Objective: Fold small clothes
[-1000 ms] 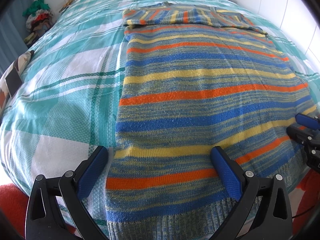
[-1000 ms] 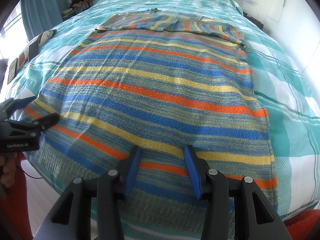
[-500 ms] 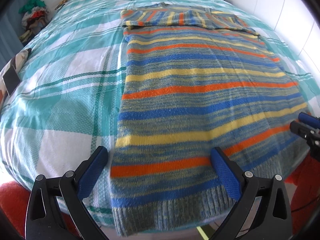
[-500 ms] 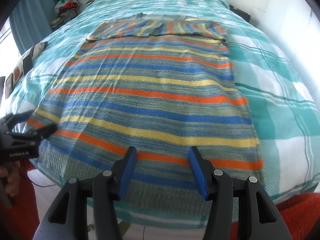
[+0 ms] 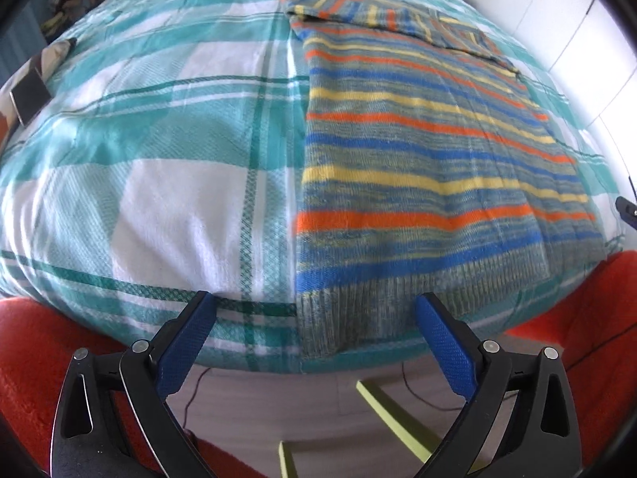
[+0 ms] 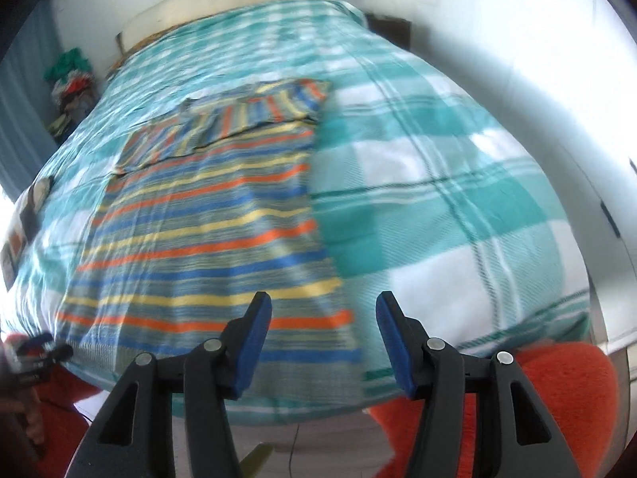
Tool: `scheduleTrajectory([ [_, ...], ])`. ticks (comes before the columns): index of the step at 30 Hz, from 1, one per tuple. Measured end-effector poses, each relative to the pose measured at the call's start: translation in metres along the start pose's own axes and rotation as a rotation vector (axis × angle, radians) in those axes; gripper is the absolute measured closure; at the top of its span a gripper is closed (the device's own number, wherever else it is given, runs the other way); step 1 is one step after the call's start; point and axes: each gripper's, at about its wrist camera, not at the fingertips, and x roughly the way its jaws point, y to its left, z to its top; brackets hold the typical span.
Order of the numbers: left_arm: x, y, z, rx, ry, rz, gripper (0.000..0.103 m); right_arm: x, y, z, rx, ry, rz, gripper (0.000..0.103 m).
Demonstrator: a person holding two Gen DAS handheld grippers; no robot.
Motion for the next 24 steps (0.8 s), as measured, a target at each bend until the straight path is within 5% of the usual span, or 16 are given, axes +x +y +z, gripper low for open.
scheduleTrajectory([
  [9, 0.004, -0.009, 0.001, 0.028, 0.024, -0.025, 0.028, 0.050, -0.006, -0.018, -0.030, 0.271, 0.135, 0.048],
  [11, 0.005, -0.015, 0.000, 0.050, 0.036, -0.016, 0.046, 0.059, -0.006, -0.023, -0.028, 0.305, 0.131, 0.048],
  [12, 0.005, -0.017, 0.000, 0.061, 0.044, -0.016, 0.069, 0.061, -0.005, -0.024, -0.030, 0.318, 0.134, 0.058],
  [13, 0.006, -0.019, -0.001, 0.069, 0.060, -0.022, 0.096, 0.062, -0.005, -0.024, -0.031, 0.326, 0.142, 0.089],
  [14, 0.006, -0.018, 0.000, 0.065, 0.072, -0.034, 0.097, 0.062, -0.007, -0.023, -0.017, 0.334, 0.161, 0.098],
  [19, -0.019, -0.003, 0.016, -0.044, 0.053, -0.135, 0.098, 0.038, -0.013, -0.007, 0.066, 0.234, 0.244, 0.098],
  [24, -0.039, 0.014, 0.084, -0.134, -0.059, -0.232, 0.098, 0.027, -0.007, 0.045, 0.126, 0.059, 0.322, 0.098],
])
